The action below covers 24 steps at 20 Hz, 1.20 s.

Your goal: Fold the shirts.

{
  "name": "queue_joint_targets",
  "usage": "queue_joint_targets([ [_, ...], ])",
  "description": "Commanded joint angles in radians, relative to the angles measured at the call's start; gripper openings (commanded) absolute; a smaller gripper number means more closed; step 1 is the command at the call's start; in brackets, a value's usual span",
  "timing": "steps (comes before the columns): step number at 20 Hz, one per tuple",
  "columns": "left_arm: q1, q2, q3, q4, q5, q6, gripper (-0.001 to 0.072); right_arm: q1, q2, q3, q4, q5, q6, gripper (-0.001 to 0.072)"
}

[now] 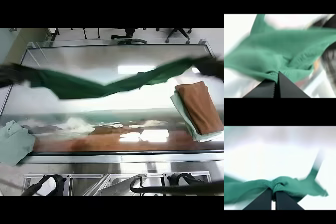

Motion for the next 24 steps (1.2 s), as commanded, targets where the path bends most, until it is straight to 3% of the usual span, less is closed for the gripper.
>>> queue_joint_targets([
  [1, 0.16, 0.282, 0.129, -0.076, 0.102, 0.008, 0.0014, -0.034, 0.061, 0.289, -0.011, -0.072, -0.019, 0.0025],
  [4, 0.218, 0.302, 0.309, 0.076, 0.139, -0.074, 0.0014, -0.034, 0.053, 0.407, -0.069, -0.085, -0.019, 0.0025],
  [7, 0.169, 0.193, 0.407, 0.091, 0.074, -0.085, 0.0013, -0.034, 0.027, 0.418, -0.108, -0.077, -0.019, 0.0026],
  [10, 0.037, 0.029, 0.41, 0.093, -0.027, -0.084, 0.0014, -0.034, -0.111, 0.398, -0.103, 0.033, -0.019, 0.0025],
  [12, -0.095, -0.115, 0.41, 0.189, -0.037, -0.084, 0.0014, -0.03, -0.239, 0.34, -0.066, 0.103, -0.02, 0.0024],
  [16, -0.292, -0.412, 0.41, 0.527, 0.053, -0.095, 0.0014, 0.005, -0.505, 0.226, -0.064, 0.047, -0.082, 0.0024],
  [20, -0.348, -0.692, 0.411, 0.554, 0.15, -0.096, 0.0014, 0.012, -0.794, 0.228, -0.017, -0.047, -0.082, 0.0024],
  [24, -0.327, -0.886, 0.411, 0.561, 0.177, -0.088, 0.0013, 0.011, -0.94, 0.227, -0.003, -0.048, -0.082, 0.0023],
])
